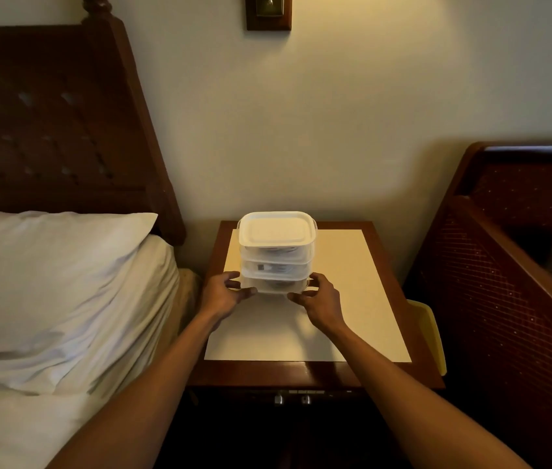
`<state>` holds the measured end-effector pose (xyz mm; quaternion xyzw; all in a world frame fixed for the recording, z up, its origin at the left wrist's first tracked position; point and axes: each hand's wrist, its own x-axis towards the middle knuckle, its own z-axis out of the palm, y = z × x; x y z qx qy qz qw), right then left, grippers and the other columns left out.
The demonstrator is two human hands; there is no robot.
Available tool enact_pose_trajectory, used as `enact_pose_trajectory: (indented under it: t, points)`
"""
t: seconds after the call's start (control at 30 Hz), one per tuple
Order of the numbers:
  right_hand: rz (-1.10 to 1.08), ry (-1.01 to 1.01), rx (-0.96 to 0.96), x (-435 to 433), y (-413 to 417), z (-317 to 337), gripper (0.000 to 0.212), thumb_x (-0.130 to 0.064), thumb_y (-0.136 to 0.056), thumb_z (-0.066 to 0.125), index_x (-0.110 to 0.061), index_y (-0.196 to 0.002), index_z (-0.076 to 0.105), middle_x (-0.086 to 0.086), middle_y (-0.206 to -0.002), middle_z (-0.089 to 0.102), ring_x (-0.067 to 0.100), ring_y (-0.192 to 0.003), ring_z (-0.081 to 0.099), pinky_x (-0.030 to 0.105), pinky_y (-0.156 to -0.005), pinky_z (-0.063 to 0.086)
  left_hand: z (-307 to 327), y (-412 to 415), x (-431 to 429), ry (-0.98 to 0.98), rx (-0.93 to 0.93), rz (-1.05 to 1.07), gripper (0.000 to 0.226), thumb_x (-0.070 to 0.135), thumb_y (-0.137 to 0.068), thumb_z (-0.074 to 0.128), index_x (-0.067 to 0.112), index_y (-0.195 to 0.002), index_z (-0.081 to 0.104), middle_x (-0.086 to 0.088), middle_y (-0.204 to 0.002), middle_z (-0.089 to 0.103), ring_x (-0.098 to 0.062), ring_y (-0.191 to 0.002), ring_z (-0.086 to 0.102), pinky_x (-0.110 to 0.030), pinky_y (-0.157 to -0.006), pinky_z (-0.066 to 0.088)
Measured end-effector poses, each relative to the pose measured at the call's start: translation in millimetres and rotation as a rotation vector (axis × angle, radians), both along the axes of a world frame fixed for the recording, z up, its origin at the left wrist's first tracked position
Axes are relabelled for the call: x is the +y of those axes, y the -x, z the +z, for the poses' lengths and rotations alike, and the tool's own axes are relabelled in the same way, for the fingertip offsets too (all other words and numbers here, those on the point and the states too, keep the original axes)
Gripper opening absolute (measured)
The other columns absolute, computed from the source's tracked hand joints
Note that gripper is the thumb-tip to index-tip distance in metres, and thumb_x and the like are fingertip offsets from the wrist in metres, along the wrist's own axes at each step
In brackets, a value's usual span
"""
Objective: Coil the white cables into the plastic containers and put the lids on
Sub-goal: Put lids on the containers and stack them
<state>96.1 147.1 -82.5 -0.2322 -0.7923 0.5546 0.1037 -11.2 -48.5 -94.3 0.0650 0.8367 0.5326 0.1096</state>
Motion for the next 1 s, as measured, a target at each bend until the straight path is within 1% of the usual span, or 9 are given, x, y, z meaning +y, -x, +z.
enact_pose_trajectory:
  t: [0.23, 0.33, 0.43, 0.57, 0.63, 0.7, 0.8, 0.9, 1.0]
  points:
    - [-0.005, -0.015, 0.000, 1.2, 45.7, -1.7, 0.065, -0.015, -0.077, 0.081, -0.010, -0.133, 0.049, 0.008, -0.124, 0.062, 0.025, -0.096, 0.066, 0.033, -0.084, 0.053, 4.2, 39.8, 1.2, 0.072, 0.039, 0.006, 0.071, 0.032, -0.070, 0.088, 0.010, -0.132, 0.060, -0.008, -0.109, 0.069, -0.025, -0.096, 0.066, -0.043, -0.083, 0.058]
    - [0.009, -0.040, 0.004, 4.7, 73.0, -0.4, 0.064, -0.015, -0.076, 0.082, -0.009, -0.131, 0.051, 0.008, -0.122, 0.063, 0.023, -0.092, 0.067, 0.034, -0.083, 0.055, 5.8, 65.5, 4.6, 0.090, 0.054, 0.012, 0.063, 0.031, -0.071, 0.088, 0.010, -0.125, 0.065, -0.008, -0.104, 0.070, -0.026, -0.093, 0.067, -0.039, -0.078, 0.057]
    - [0.026, -0.053, -0.007, 7.9, 101.7, 2.5, 0.064, -0.015, -0.076, 0.082, -0.008, -0.131, 0.050, 0.008, -0.123, 0.062, 0.024, -0.094, 0.068, 0.036, -0.085, 0.055, 6.4, 90.8, 7.8, 0.112, 0.056, 0.011, 0.052, 0.030, -0.072, 0.087, 0.011, -0.117, 0.068, -0.006, -0.102, 0.071, -0.024, -0.090, 0.067, -0.035, -0.073, 0.055]
    - [0.039, -0.055, -0.017, 11.8, 140.3, 5.3, 0.065, -0.015, -0.076, 0.083, -0.008, -0.132, 0.050, 0.009, -0.125, 0.062, 0.026, -0.098, 0.067, 0.037, -0.088, 0.054, 9.7, 124.4, 12.2, 0.105, 0.059, 0.025, 0.046, 0.027, -0.073, 0.087, 0.015, -0.113, 0.069, -0.002, -0.100, 0.072, -0.023, -0.091, 0.068, -0.038, -0.077, 0.056]
    - [0.042, -0.054, -0.017, 13.6, 158.6, 5.9, 0.065, -0.015, -0.075, 0.083, -0.008, -0.131, 0.051, 0.009, -0.124, 0.062, 0.026, -0.099, 0.067, 0.037, -0.087, 0.054, 11.2, 139.8, 15.6, 0.098, 0.062, 0.030, 0.042, 0.025, -0.074, 0.086, 0.014, -0.112, 0.069, -0.003, -0.100, 0.072, -0.022, -0.089, 0.067, -0.036, -0.076, 0.055]
    - [0.039, -0.057, -0.009, 14.8, 175.6, 5.5, 0.065, -0.016, -0.074, 0.084, -0.008, -0.131, 0.051, 0.009, -0.122, 0.063, 0.027, -0.100, 0.066, 0.039, -0.088, 0.055, 11.7, 153.9, 19.2, 0.070, 0.066, 0.034, 0.041, 0.022, -0.077, 0.084, 0.013, -0.113, 0.069, -0.006, -0.101, 0.072, -0.024, -0.088, 0.067, -0.033, -0.072, 0.052]
    - [0.027, -0.064, 0.003, 17.1, 197.8, 4.2, 0.064, -0.017, -0.073, 0.085, -0.008, -0.128, 0.053, 0.008, -0.120, 0.064, 0.029, -0.100, 0.066, 0.044, -0.089, 0.055, 10.9, 170.5, 23.7, 0.052, 0.087, 0.027, 0.040, 0.019, -0.081, 0.081, 0.012, -0.118, 0.068, -0.007, -0.104, 0.072, -0.026, -0.093, 0.067, -0.036, -0.076, 0.054]
    - [0.018, -0.063, 0.005, 17.1, 214.4, 3.5, 0.056, -0.017, -0.074, 0.085, -0.010, -0.121, 0.056, 0.004, -0.115, 0.064, 0.027, -0.099, 0.065, 0.043, -0.089, 0.054, 7.4, 182.5, 26.2, 0.039, 0.096, 0.037, 0.037, 0.018, -0.085, 0.077, 0.013, -0.121, 0.067, -0.007, -0.107, 0.072, -0.027, -0.095, 0.067, -0.036, -0.078, 0.053]
    - [0.012, -0.069, 0.004, 15.8, 225.7, 0.9, 0.054, -0.020, -0.073, 0.085, -0.011, -0.119, 0.058, 0.001, -0.109, 0.063, 0.025, -0.098, 0.063, 0.043, -0.088, 0.054, 4.7, 190.0, 26.8, 0.032, 0.097, 0.058, 0.033, 0.017, -0.086, 0.075, 0.014, -0.118, 0.068, -0.010, -0.106, 0.073, -0.028, -0.093, 0.068, -0.032, -0.073, 0.049]
